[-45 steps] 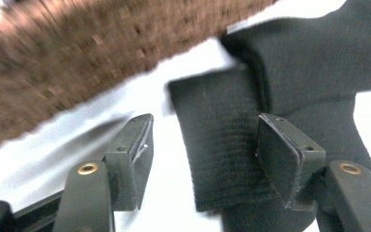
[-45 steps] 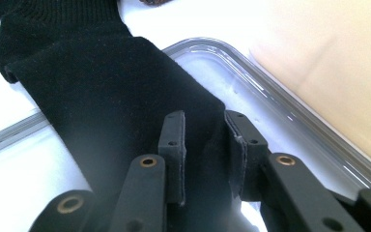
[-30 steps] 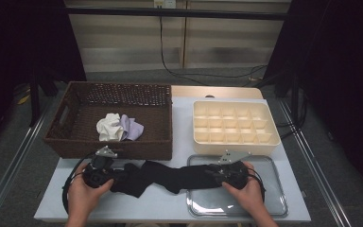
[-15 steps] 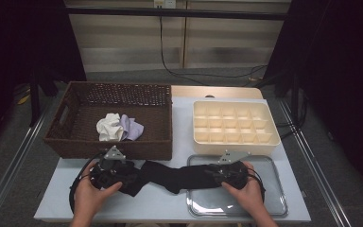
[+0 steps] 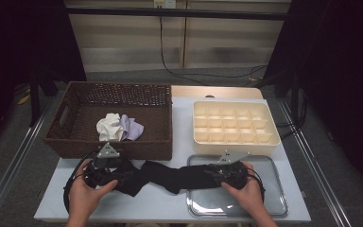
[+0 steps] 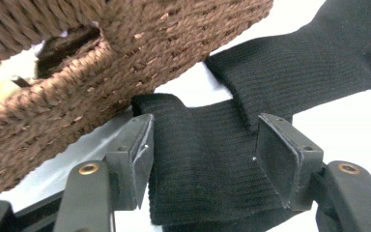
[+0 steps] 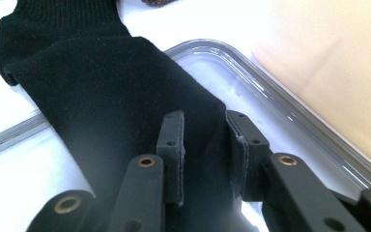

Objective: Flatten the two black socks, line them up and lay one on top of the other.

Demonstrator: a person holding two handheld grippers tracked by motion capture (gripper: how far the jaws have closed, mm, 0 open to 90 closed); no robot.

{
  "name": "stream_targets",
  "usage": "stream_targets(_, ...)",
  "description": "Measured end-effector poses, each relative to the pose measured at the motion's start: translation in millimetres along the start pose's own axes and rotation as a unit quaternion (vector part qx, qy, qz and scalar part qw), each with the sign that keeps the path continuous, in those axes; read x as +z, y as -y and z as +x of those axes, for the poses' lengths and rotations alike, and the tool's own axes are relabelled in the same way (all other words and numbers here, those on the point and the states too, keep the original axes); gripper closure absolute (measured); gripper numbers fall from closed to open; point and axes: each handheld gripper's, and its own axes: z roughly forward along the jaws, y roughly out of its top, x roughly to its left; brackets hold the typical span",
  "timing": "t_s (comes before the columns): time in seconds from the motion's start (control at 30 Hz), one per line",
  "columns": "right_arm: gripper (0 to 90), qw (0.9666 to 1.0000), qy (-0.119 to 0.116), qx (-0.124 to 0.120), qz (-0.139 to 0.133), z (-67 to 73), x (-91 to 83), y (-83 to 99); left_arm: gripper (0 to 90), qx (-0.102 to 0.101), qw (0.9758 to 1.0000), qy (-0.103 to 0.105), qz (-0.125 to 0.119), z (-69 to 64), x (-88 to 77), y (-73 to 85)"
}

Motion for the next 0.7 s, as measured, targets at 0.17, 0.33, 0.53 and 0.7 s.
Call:
stream_targets(0.17,69.2,1.0,-0.001,0.0,-0.002,-0.2,0.2,0.2,38.9,-0.001,0.9999,0.008,-0.009,-0.1,-6.1,-2.2)
stream_targets(0.33,69.1,1.0,0.0,-0.001,-0.001,-0.2,0.3,-0.1,38.6,0.005,0.9995,0.027,0.012,-8.2,11.3,-1.6)
stream_targets(0.53,68.0,1.0,0.001,0.001,-0.001,0.0,0.2,0.2,39.4,0.029,0.9986,0.023,0.037,-11.3,31.1,5.0)
stream_targets(0.7,68.0,1.0,0.0,0.001,-0.001,-0.3,0.4,0.1,48.9,0.057,0.9975,0.015,0.038,-21.5,33.3,6.3)
